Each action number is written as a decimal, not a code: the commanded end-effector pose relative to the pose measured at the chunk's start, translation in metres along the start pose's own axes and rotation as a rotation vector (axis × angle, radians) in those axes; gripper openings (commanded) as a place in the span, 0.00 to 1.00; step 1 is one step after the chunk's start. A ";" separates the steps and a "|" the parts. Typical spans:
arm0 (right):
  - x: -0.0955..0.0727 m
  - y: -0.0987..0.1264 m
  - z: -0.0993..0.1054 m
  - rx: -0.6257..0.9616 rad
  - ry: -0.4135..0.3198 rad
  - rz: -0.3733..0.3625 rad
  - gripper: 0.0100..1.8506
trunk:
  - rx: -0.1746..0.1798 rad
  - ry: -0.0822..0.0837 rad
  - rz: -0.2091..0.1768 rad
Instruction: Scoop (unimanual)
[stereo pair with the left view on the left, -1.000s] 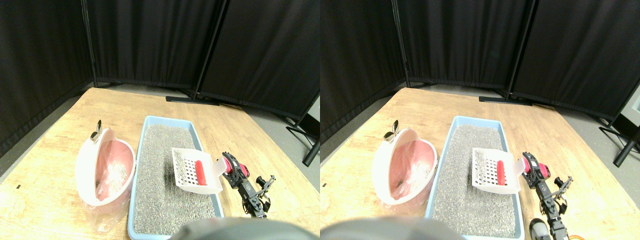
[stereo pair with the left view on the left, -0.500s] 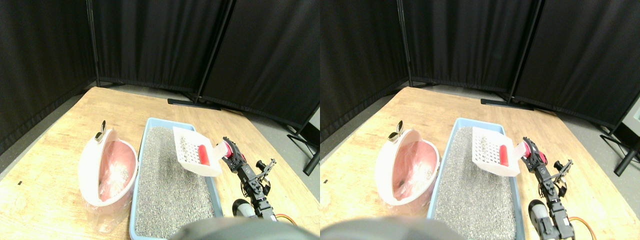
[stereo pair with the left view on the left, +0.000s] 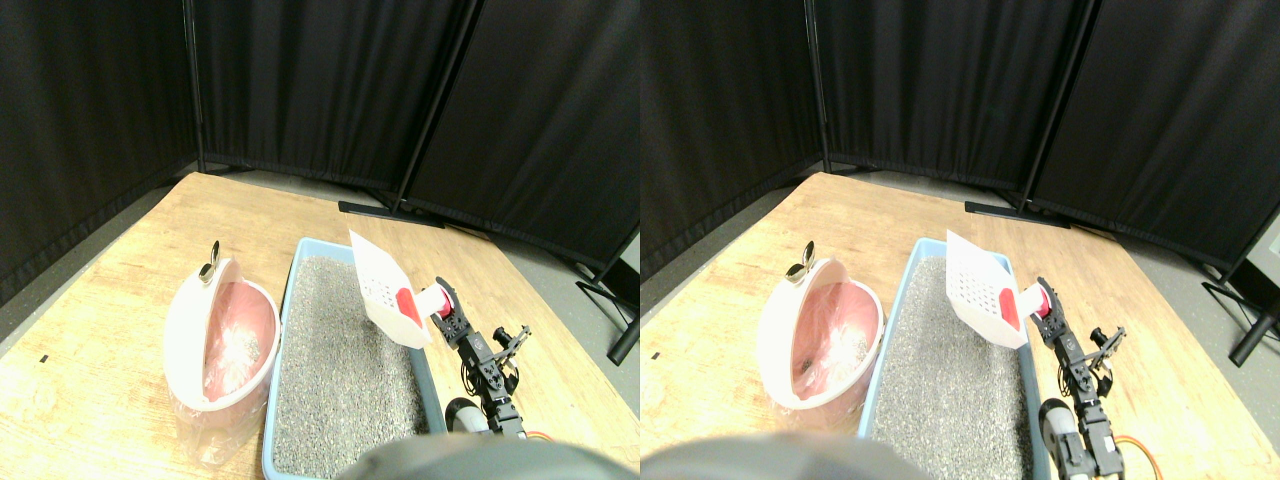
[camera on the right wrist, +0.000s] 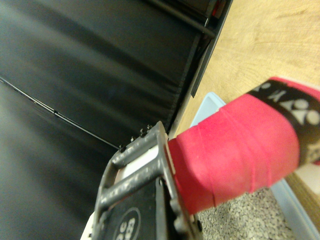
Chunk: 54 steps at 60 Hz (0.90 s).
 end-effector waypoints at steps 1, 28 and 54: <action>0.001 0.008 0.005 0.005 -0.046 0.049 0.02 | -0.012 0.005 0.031; 0.007 0.016 -0.001 -0.015 -0.004 0.092 0.02 | -0.018 0.005 0.052; 0.018 0.025 0.013 -0.262 0.030 0.115 0.02 | -0.044 -0.002 0.117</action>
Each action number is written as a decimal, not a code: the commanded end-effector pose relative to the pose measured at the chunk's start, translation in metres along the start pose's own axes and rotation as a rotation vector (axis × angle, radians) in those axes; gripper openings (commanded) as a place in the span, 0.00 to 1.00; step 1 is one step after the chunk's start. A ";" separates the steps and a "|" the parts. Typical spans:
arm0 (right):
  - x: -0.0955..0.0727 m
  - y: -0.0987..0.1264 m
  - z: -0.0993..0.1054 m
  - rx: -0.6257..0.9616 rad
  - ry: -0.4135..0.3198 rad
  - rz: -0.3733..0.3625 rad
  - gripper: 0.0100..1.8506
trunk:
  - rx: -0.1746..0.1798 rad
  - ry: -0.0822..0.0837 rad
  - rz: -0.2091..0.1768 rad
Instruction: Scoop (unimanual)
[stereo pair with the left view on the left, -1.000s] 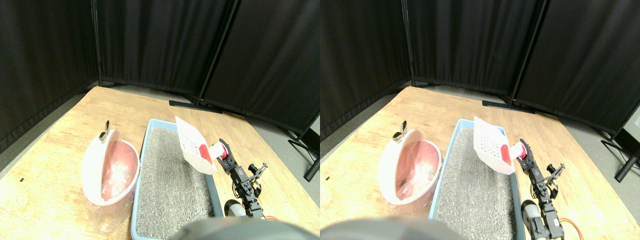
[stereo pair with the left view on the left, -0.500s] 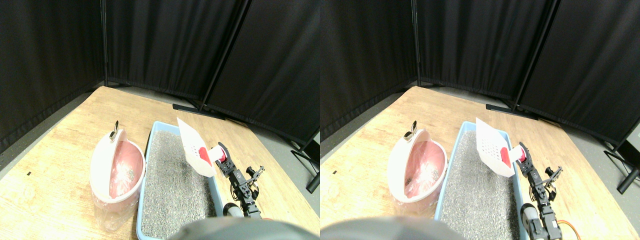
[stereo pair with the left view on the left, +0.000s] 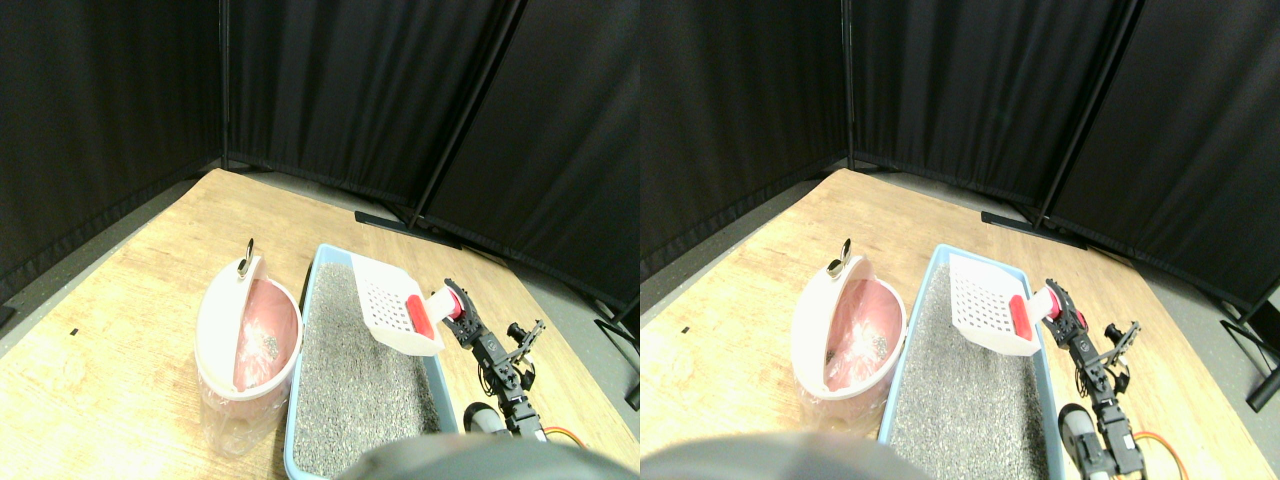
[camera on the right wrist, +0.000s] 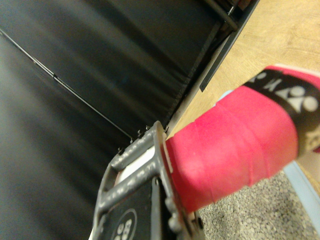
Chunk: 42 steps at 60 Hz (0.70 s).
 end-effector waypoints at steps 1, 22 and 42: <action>-0.001 0.005 0.016 -0.038 -0.069 0.033 0.02 | -0.003 0.012 0.036; 0.010 0.019 0.025 -0.137 0.003 0.051 0.02 | -0.028 0.002 0.093; 0.019 0.033 0.022 -0.217 0.050 0.113 0.02 | -0.046 -0.011 0.130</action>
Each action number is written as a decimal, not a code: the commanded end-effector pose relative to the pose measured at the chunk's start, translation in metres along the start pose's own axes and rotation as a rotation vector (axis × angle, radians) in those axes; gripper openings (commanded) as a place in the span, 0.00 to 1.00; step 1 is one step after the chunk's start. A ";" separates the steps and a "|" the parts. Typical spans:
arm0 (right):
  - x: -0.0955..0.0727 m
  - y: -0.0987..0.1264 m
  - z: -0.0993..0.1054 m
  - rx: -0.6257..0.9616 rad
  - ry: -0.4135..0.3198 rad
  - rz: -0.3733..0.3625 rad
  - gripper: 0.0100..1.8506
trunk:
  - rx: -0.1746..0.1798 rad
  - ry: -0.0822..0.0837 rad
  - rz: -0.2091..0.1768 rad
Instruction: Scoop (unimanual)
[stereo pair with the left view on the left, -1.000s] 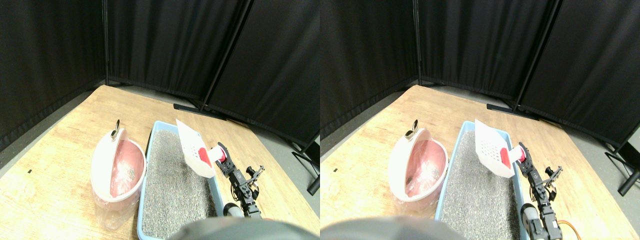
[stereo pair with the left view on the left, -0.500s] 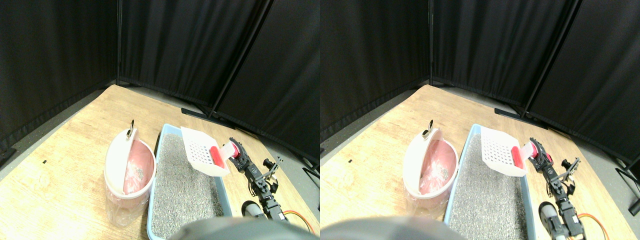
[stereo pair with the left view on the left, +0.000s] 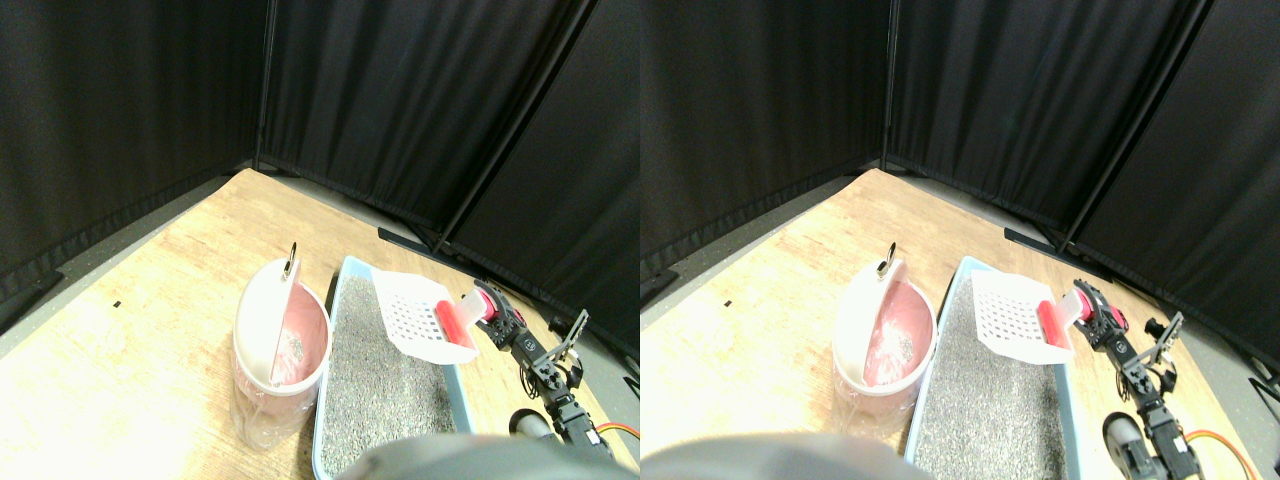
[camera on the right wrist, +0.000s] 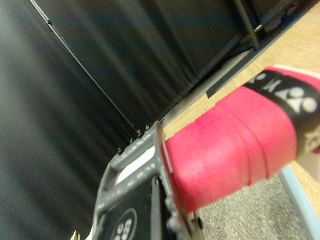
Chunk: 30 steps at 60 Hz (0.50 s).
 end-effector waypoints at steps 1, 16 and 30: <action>0.002 0.008 0.008 -0.006 -0.048 0.071 0.02 | 0.002 0.007 0.031; 0.013 0.016 0.007 -0.071 -0.025 0.118 0.02 | -0.006 -0.002 0.057; 0.026 0.024 0.002 -0.145 0.039 0.164 0.02 | -0.022 0.000 0.078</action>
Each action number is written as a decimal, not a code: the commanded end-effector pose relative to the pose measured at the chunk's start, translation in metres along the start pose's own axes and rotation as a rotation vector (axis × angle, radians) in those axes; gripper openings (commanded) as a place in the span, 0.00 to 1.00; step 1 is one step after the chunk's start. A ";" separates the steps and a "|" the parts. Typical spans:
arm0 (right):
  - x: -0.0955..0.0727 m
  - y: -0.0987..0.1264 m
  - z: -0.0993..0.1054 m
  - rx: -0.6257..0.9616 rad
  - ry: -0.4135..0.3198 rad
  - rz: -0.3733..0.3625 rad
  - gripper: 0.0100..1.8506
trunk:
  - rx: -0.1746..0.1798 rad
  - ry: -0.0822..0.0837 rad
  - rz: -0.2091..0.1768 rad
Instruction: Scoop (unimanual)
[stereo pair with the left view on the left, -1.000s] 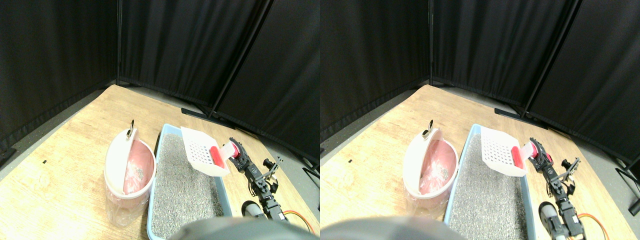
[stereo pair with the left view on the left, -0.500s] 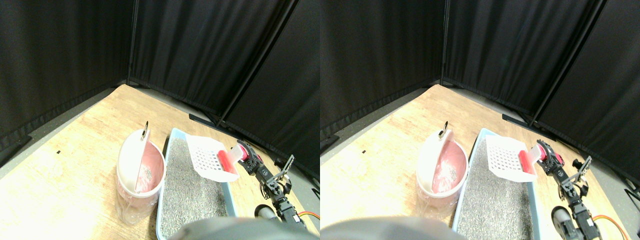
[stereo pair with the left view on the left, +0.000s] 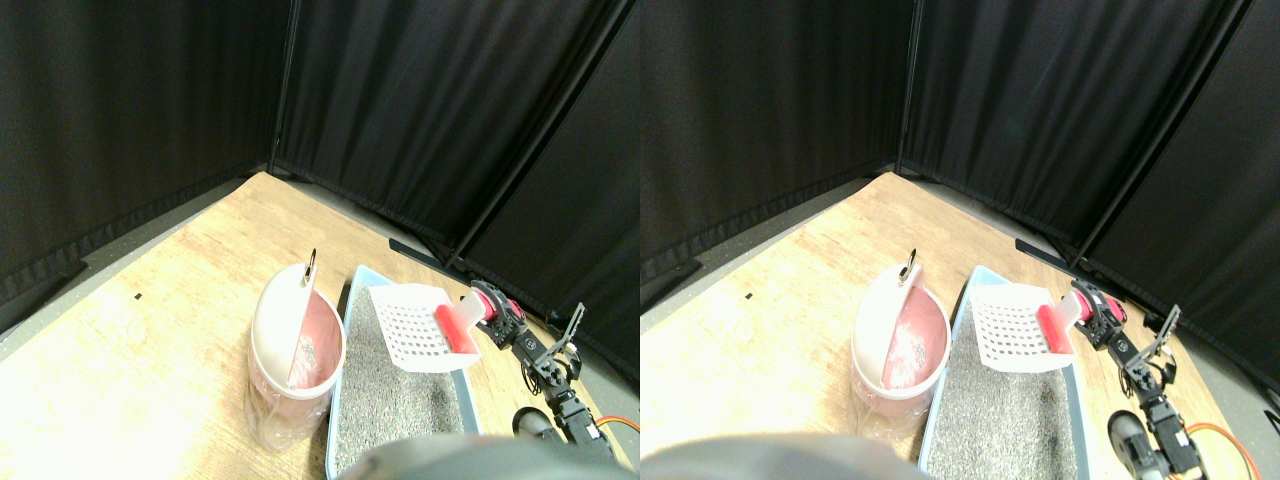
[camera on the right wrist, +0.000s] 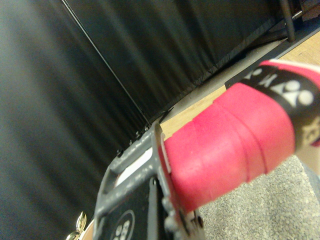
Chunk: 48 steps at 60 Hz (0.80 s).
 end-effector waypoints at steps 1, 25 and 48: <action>0.004 0.004 0.007 -0.042 -0.027 0.028 0.02 | 0.000 0.016 0.025; 0.018 0.019 0.006 -0.158 0.034 0.056 0.02 | -0.019 0.021 0.042; 0.029 0.027 0.007 -0.223 0.045 0.098 0.02 | -0.034 0.021 0.062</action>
